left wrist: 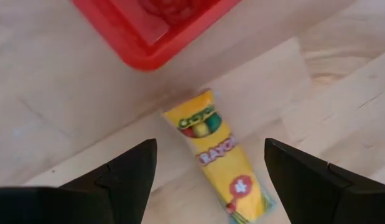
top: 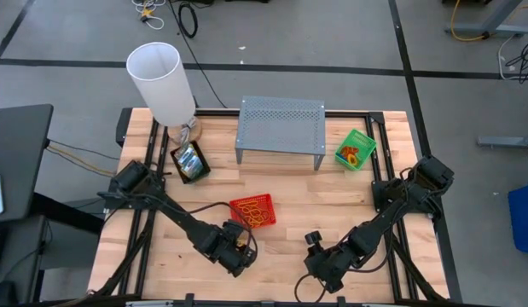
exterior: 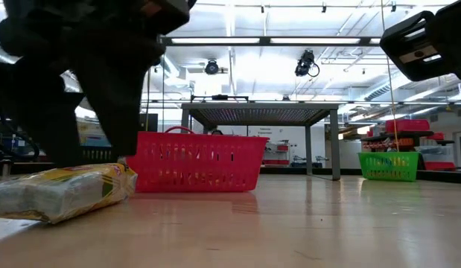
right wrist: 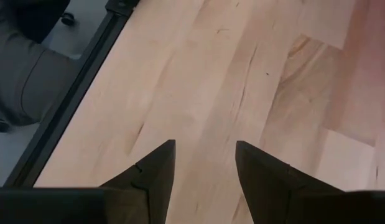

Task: Pick & Place Office Desk Supplies
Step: Put the crayons box into the black bin

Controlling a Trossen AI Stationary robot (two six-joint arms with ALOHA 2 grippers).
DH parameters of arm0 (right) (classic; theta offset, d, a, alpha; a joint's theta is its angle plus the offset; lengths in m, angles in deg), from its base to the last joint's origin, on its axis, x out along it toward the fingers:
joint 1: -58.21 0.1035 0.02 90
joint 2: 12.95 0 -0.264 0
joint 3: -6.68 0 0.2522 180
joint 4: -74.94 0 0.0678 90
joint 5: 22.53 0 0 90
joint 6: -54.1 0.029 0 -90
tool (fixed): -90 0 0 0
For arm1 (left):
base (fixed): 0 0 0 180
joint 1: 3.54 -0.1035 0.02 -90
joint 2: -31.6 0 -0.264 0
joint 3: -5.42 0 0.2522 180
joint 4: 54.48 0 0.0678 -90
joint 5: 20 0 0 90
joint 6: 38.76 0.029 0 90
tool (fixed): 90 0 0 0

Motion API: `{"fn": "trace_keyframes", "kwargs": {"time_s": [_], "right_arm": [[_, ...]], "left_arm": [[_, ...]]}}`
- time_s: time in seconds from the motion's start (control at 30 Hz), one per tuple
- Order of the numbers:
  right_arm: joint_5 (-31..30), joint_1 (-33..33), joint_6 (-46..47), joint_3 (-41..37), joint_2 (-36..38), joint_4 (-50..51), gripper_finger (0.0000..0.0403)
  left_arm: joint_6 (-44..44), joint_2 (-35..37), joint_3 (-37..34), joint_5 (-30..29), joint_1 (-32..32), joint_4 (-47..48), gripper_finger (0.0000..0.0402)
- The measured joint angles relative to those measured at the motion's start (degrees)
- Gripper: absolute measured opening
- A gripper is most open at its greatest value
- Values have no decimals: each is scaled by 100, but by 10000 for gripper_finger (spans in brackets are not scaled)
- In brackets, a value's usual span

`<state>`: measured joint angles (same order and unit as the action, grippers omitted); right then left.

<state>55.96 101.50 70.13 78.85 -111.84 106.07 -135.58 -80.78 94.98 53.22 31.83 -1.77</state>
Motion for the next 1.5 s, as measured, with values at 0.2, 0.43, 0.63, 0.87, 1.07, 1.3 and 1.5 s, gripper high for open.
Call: {"fn": "trace_keyframes", "kwargs": {"time_s": [0.2,0.43,0.63,0.87,1.07,1.3,1.5], "right_arm": [[0,-2,-104,0,0,2,176],[-28,-2,-195,0,0,1,176],[-28,-2,-195,0,0,4,176],[-29,-11,-195,0,0,1,176],[-34,-11,-198,0,0,-55,176],[-216,-21,-534,1,0,-393,176],[-226,-121,-750,2,0,-687,176]], "left_arm": [[-227,-208,2,164,68,-78,297],[-238,-313,2,144,74,33,244],[-324,-313,2,-142,320,137,86],[-825,-313,2,-882,763,416,60],[-1904,-203,2,-2982,1371,1401,60],[-2002,-87,2,-4606,1651,2829,60],[-3013,-52,-1,-4370,1344,4489,60]]}}
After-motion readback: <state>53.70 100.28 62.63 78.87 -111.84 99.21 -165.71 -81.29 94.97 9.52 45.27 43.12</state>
